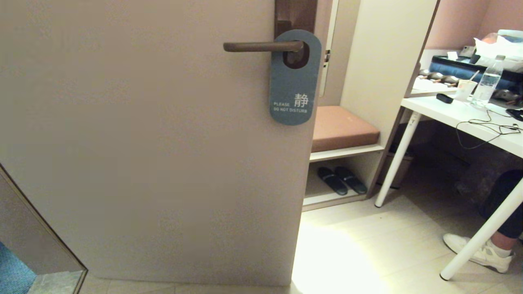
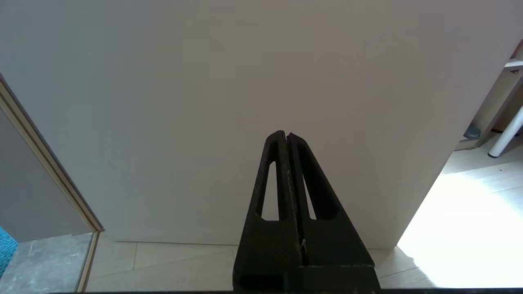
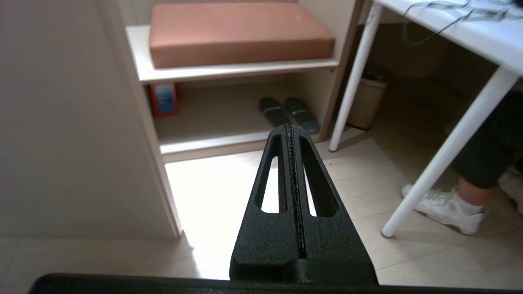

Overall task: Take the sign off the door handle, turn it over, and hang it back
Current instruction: Take down the sign

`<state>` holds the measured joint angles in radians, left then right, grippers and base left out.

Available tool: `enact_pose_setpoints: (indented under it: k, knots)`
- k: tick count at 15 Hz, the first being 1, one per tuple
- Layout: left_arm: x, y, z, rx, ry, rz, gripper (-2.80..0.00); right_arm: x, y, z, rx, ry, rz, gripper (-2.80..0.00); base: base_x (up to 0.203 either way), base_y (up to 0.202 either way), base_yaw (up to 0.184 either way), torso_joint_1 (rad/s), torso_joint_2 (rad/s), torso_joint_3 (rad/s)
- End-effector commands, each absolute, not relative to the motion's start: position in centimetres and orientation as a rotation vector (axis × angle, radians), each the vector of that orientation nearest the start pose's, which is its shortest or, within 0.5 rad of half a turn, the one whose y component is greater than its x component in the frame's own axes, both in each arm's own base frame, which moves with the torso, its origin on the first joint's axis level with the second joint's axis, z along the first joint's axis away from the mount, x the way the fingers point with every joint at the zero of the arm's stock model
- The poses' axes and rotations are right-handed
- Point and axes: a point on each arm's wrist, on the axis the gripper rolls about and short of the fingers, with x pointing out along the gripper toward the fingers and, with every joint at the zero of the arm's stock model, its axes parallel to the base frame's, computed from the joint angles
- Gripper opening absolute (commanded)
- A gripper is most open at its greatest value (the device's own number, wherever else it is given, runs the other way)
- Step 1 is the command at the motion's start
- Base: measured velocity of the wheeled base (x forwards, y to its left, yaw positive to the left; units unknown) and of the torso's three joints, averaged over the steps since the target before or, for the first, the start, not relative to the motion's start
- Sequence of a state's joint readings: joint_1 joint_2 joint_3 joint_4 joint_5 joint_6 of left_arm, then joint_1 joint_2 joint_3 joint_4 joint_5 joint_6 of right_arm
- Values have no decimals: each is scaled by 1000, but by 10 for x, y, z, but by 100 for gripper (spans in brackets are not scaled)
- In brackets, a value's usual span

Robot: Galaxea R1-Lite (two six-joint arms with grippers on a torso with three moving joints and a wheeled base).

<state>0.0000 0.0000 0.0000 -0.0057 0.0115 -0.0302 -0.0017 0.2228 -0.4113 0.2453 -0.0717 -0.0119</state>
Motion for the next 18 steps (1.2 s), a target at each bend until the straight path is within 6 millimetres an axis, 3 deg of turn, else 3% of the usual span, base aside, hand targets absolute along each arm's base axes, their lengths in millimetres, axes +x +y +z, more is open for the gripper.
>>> enact_pose_setpoints:
  k: [1,4,11,16,18]
  knots:
    - [-23,0,76,-31,-6,12,-280,1,-2,202,-7,151,-95,-280,0,0,0,0,0,0]
    - [-23,0,76,-31,-6,12,-280,39,-3,233,25,200,-149,-280,0,0,0,0,0,0]
    - [-23,0,76,-31,-6,12,-280,126,-24,266,53,185,-351,-280,0,0,0,0,0,0]
    - [-23,0,76,-31,-6,12,-280,162,-28,289,56,170,-251,-280,0,0,0,0,0,0]
    - [-23,0,76,-31,-6,12,-280,173,-27,301,43,151,-135,-280,0,0,0,0,0,0]
